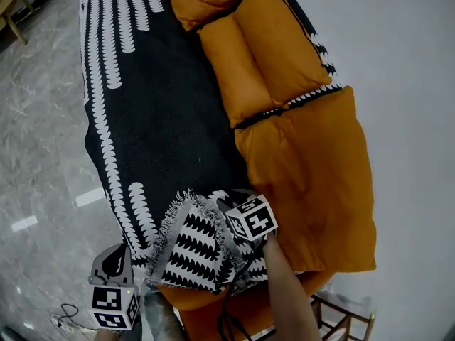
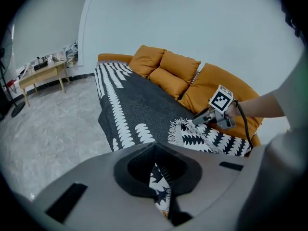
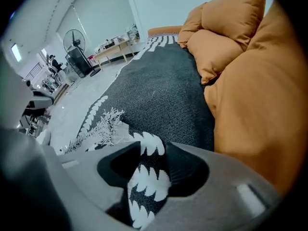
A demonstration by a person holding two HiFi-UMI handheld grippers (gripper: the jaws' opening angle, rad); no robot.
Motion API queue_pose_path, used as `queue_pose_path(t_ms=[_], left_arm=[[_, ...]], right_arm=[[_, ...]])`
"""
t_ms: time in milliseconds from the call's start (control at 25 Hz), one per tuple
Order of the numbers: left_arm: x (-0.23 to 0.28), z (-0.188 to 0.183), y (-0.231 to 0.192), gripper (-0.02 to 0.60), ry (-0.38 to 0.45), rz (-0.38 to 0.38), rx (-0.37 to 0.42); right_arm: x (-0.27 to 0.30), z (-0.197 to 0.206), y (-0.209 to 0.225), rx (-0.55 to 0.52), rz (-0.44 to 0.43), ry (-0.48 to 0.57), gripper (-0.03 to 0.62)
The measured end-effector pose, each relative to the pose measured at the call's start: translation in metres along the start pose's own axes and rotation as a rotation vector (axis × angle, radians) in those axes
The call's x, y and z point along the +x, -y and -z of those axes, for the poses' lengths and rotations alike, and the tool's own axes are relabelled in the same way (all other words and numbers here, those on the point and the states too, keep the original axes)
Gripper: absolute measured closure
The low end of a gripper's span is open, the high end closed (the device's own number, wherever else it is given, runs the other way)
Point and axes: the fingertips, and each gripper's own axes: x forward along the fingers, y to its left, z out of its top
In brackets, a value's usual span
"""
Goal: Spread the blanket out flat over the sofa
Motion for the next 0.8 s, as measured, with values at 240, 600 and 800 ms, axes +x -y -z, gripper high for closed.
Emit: queue_pose_path(t_ms=[240,600,800], left_arm=[[-0.001,-0.002,0.003,0.578,0.000,0.010,0.014],[-0.004,0.003,0.001,0.578,-0.020,0.014,0.016],[-0.002,0.007,0.002,0.577,-0.030,0.020,0.002]], right_arm=[[0.005,0.009,-0.001,-0.029,0.007,-0.049,0.447],[0.012,0.010,-0.001,-0.024,0.025,-0.068,0.447],[0.014,0.010,0.002,-0.004,0.029,-0.068,0.447]])
